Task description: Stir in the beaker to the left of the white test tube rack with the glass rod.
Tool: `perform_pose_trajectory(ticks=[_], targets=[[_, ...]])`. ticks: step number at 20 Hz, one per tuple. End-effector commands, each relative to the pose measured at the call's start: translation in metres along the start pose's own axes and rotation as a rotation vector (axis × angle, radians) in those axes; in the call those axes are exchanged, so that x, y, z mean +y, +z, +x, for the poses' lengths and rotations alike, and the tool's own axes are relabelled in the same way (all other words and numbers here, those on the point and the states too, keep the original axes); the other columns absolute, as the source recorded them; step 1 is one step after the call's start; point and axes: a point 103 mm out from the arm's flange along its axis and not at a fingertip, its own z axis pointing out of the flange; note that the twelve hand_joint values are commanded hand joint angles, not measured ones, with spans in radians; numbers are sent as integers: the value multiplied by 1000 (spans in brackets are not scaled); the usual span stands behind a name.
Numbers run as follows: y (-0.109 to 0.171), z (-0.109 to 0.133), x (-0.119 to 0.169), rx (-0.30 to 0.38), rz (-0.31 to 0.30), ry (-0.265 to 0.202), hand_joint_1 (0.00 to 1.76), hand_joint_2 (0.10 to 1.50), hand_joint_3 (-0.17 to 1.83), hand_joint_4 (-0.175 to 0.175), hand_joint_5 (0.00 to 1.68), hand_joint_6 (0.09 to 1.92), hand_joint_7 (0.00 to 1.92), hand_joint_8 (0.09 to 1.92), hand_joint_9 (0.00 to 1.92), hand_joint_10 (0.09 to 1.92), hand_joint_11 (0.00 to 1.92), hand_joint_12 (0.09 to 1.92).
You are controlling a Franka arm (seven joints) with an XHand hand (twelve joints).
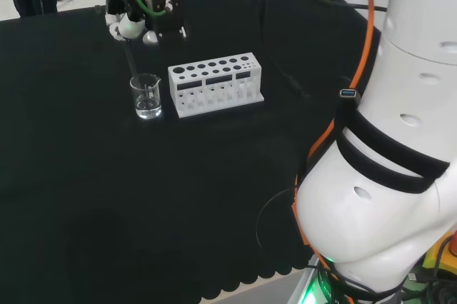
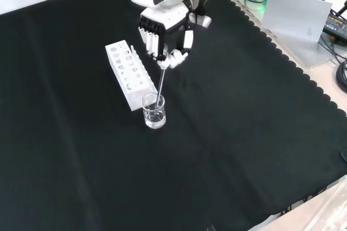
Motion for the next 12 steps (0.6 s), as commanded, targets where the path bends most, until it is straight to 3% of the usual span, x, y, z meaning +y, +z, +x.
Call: perform_pose_trajectory(ticks=[1,8,12], targets=[[5,-13,20,15,22,4,1326,560,867,-175,1250,572,1283,1009,1638,744,1656,630],[0,-42,8,-4,19,42,1326,568,858,-175,1244,579,1279,1010,1638,748,1659,633],[-4,-44,-12,-33,23,49,1325,569,857,-175,1241,583,1278,1012,1637,749,1659,633]])
